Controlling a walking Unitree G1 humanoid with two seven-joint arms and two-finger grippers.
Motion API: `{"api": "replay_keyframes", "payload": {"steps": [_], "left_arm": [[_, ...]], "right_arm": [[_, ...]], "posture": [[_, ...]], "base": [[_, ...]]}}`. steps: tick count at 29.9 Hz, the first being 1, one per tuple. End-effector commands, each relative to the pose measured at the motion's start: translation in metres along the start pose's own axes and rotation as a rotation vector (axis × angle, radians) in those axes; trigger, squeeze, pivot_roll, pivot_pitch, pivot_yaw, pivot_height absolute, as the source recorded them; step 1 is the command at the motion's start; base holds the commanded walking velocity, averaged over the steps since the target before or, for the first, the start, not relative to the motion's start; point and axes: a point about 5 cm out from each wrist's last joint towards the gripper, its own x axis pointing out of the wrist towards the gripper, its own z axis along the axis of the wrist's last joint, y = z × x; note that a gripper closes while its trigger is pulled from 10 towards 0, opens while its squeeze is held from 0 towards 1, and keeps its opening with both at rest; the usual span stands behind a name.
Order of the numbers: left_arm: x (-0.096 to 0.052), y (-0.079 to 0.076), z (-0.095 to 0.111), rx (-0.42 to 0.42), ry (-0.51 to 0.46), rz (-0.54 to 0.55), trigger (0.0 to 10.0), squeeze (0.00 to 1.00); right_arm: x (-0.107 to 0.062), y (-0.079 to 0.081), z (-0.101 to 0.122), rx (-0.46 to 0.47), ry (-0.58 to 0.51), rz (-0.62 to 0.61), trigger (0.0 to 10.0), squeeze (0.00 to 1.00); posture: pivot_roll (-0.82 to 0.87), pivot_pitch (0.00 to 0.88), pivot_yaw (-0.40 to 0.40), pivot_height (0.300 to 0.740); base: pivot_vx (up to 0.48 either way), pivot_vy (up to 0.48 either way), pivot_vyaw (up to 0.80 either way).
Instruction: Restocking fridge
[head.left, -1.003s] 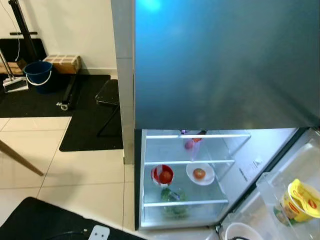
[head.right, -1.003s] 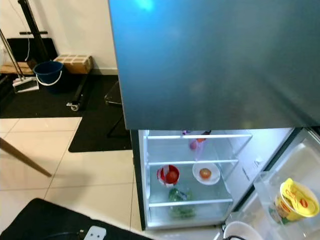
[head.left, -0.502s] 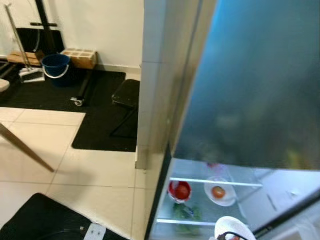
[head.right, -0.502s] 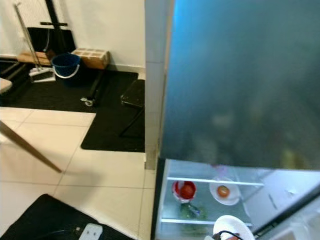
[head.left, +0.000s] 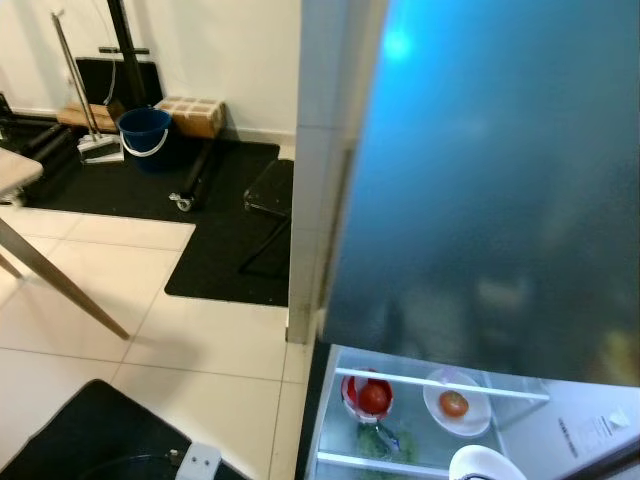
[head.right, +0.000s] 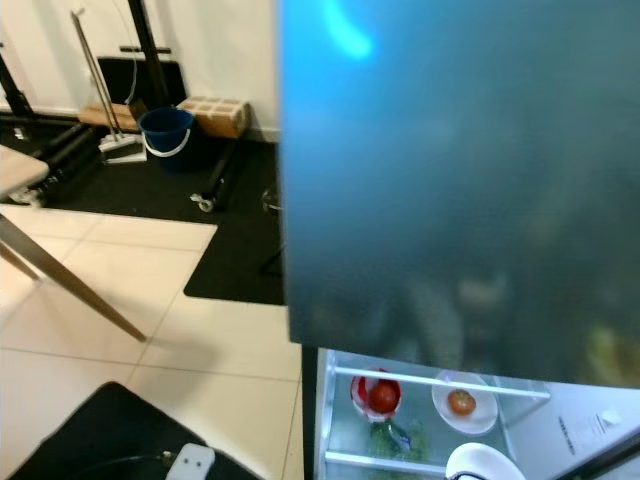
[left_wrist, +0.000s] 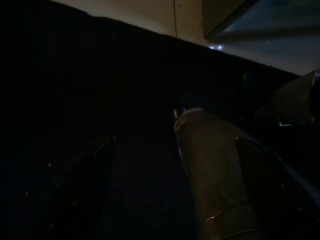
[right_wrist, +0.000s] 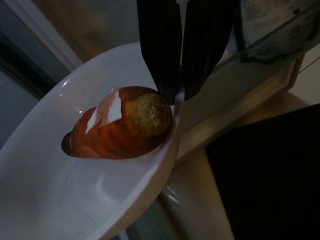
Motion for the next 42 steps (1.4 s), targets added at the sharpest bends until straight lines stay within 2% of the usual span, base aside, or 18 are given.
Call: {"api": "replay_keyframes", "payload": {"steps": [1, 9, 11, 17, 21, 25, 29, 42], "left_arm": [[0.0, -0.002, -0.005, -0.009, 0.015, -0.007, 10.0, 0.0], [-0.001, -0.003, -0.005, -0.005, 0.012, -0.03, 10.0, 0.0], [0.0, -0.005, -0.006, 0.017, 0.021, -0.05, 10.0, 0.0], [0.0, -0.005, -0.006, -0.003, 0.017, -0.044, 10.0, 0.0], [0.0, -0.007, -0.004, -0.031, 0.004, -0.061, 10.0, 0.0], [0.0, -0.007, -0.004, -0.02, 0.006, -0.062, 10.0, 0.0], [0.0, -0.01, -0.003, -0.043, -0.002, -0.073, 10.0, 0.0], [0.001, -0.011, -0.003, -0.049, -0.009, -0.072, 10.0, 0.0]], "right_arm": [[0.0, 0.003, 0.0, 0.002, -0.002, 0.003, 10.0, 0.0], [0.0, 0.004, -0.001, -0.004, 0.001, 0.005, 10.0, 0.0], [0.0, 0.003, -0.001, -0.007, 0.001, 0.005, 10.0, 0.0], [0.0, 0.002, -0.002, -0.009, 0.001, 0.004, 10.0, 0.0], [0.0, 0.0, -0.001, -0.012, 0.0, 0.003, 10.0, 0.0], [0.0, 0.0, -0.001, -0.013, -0.001, 0.003, 10.0, 0.0], [0.0, -0.004, 0.001, -0.016, -0.007, -0.002, 10.0, 0.0], [0.0, -0.019, 0.018, -0.021, -0.066, -0.036, 10.0, 0.0]], "posture": [[0.05, 0.0, -0.045, 0.74], [0.05, 0.0, -0.045, 0.74], [0.05, 0.0, -0.046, 0.74], [0.05, 0.0, -0.046, 0.74], [0.04, 0.0, -0.044, 0.74], [0.04, 0.0, -0.044, 0.74], [0.04, 0.0, -0.05, 0.74], [0.04, 0.0, -0.053, 0.74]], "base": [[0.0, 0.0, 0.0], [0.0, 0.0, 0.0], [0.0, -0.48, 0.0], [0.0, -0.466, 0.0], [0.0, 0.0, 0.0], [0.0, 0.0, 0.0], [0.0, 0.0, 0.0], [0.0, 0.0, 0.0]]}}
